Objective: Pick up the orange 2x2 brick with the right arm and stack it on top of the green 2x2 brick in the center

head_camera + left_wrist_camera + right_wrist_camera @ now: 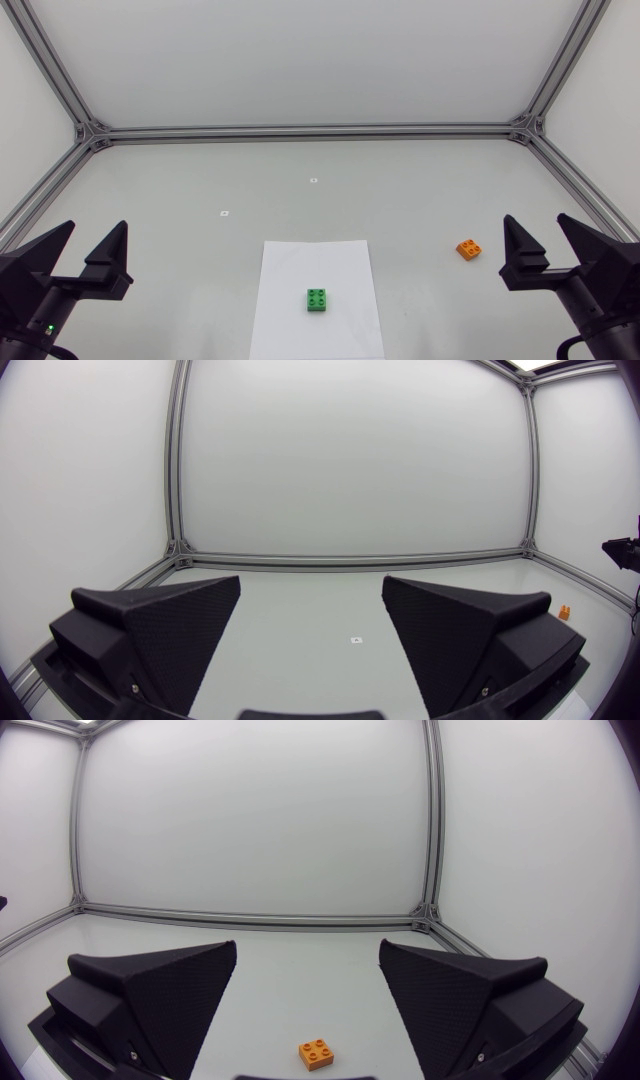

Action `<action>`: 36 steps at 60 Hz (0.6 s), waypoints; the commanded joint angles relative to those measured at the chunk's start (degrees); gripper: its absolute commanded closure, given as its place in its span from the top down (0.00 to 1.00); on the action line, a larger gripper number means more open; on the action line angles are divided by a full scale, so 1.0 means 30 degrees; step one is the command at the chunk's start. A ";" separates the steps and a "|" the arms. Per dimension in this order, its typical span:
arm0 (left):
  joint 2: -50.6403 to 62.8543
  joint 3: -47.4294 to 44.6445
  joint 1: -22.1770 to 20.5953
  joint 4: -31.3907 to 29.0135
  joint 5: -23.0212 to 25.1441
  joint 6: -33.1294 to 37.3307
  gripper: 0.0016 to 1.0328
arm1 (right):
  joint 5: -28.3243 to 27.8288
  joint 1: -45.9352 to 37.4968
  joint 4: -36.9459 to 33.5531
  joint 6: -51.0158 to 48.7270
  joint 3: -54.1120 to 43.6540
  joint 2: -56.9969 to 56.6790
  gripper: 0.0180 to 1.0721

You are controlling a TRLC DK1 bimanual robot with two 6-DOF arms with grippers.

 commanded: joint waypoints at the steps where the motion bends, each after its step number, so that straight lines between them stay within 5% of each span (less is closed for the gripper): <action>1: -0.0078 -0.0783 -0.0014 -0.0215 0.0053 0.0111 0.96 | -0.0027 0.0060 -0.0328 -0.0122 0.0614 -0.0172 0.97; 36: -0.0078 -0.0783 -0.0014 -0.0215 0.0053 0.0111 0.96 | 0.0413 0.0060 -0.4224 0.0728 0.9813 0.8676 0.95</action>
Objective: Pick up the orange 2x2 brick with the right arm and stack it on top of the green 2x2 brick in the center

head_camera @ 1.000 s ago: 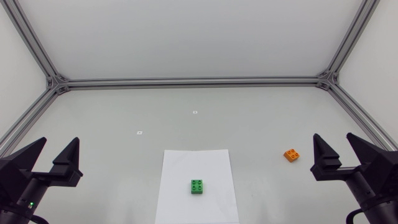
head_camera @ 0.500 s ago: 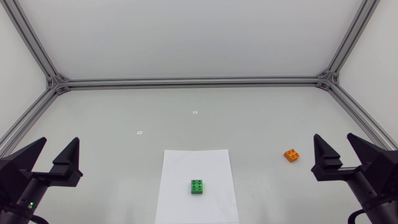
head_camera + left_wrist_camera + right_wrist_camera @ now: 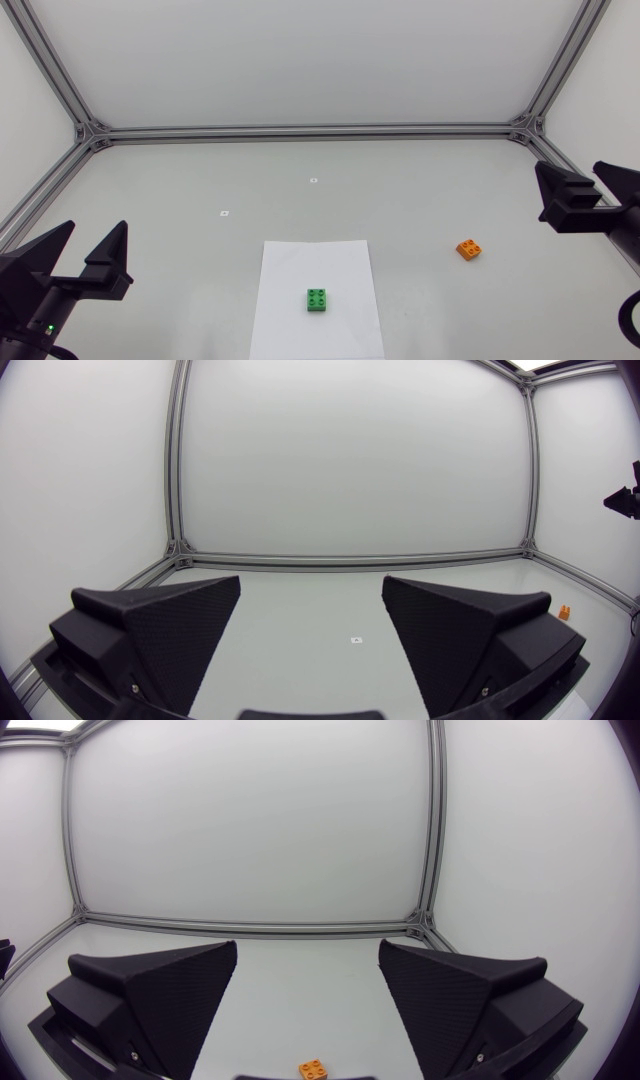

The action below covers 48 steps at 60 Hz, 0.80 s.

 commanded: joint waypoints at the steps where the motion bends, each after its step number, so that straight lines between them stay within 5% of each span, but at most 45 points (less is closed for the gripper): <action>1: -0.0049 -0.0783 -0.0014 -0.0215 0.0053 0.0111 0.96 | 0.0172 0.0045 -0.1225 0.0436 0.2122 0.2253 0.95; 16: -0.0078 -0.0783 -0.0014 -0.0215 0.0053 0.0111 0.96 | -0.0707 -0.0453 -0.5707 -0.0560 0.6810 0.8405 0.95; 26: -0.0078 -0.0783 -0.0014 -0.0215 0.0053 0.0111 0.96 | -0.1937 -0.1537 -0.6147 -0.0882 0.8187 1.1247 0.95; 48: -0.0078 -0.0783 -0.0014 -0.0215 0.0053 0.0111 0.96 | -0.1556 -0.2005 -1.0307 -0.6683 1.1966 1.8542 0.95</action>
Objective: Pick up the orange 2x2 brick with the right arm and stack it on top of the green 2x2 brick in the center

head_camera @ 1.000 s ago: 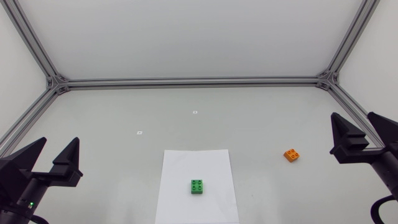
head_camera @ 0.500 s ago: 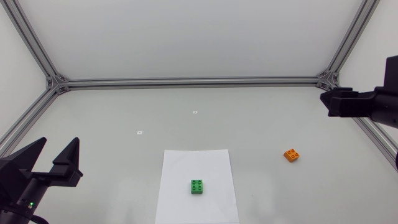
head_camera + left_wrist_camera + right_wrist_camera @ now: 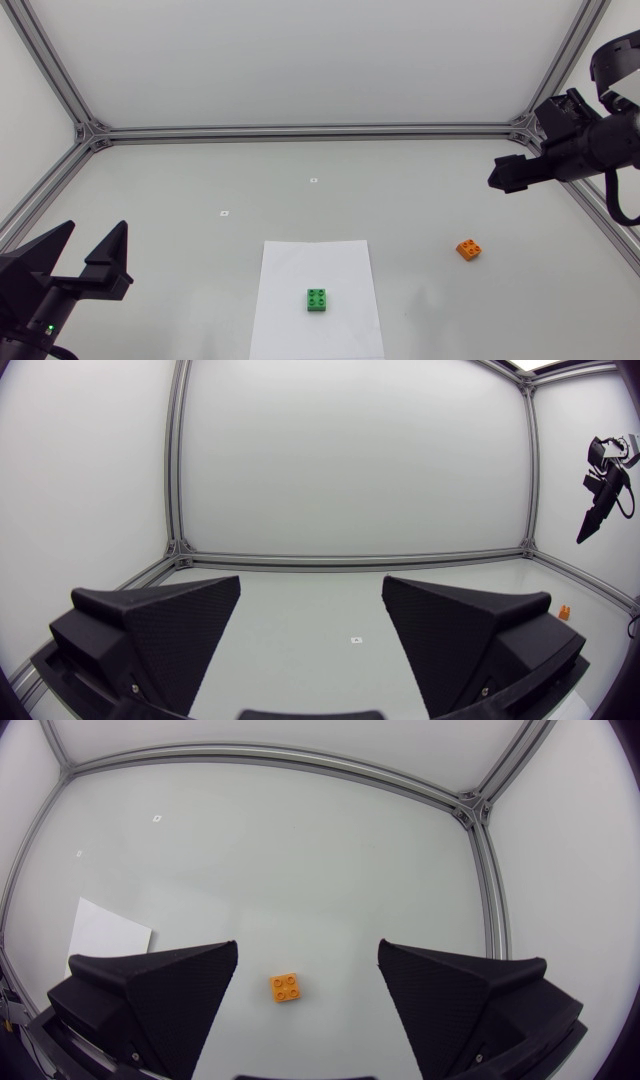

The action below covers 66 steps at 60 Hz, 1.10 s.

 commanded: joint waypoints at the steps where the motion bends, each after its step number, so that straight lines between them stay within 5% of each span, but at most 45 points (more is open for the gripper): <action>1: -0.0078 -0.0783 -0.0014 -0.0215 0.0053 0.0104 0.96 | 0.0178 -0.0126 -0.0778 -0.1131 0.0710 0.1554 0.95; 66: -0.0078 -0.0783 -0.0014 -0.0215 0.0053 0.0104 0.96 | 0.1145 0.0284 -0.0983 -0.4588 0.0124 0.9903 0.92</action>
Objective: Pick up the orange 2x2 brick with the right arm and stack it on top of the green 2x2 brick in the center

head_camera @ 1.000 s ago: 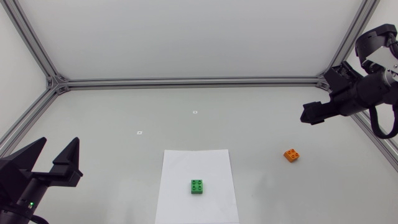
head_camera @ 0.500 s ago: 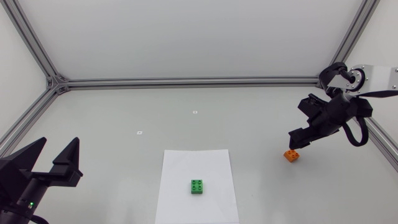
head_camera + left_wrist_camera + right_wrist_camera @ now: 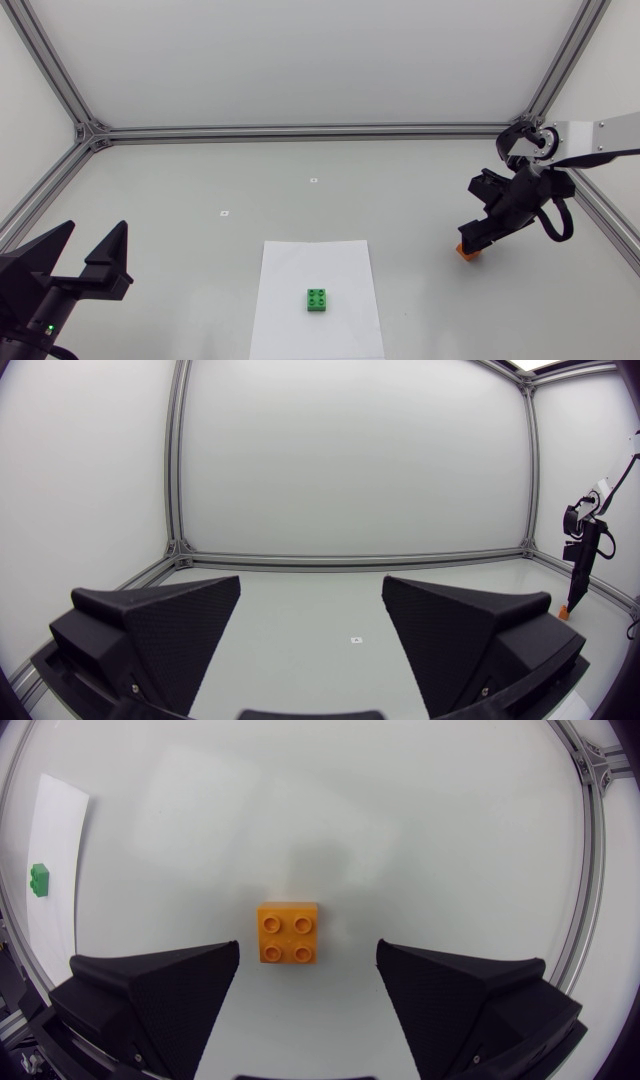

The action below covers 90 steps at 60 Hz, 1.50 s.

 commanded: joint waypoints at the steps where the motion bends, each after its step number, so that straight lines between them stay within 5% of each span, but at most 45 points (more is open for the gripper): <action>1: -0.0078 -0.0783 -0.0014 -0.0215 0.0053 0.0111 0.96 | 0.0125 0.0270 0.0066 -0.0334 -0.0291 0.0403 0.92; 74: -0.0049 -0.0783 -0.0014 -0.0215 0.0053 0.0111 0.96 | 0.0359 0.0827 0.1209 0.0457 -0.1170 0.0784 0.86; 90: -0.0078 -0.0783 -0.0014 -0.0215 0.0053 0.0111 0.96 | 0.0213 0.0504 0.1209 0.0399 -0.1082 0.0784 0.69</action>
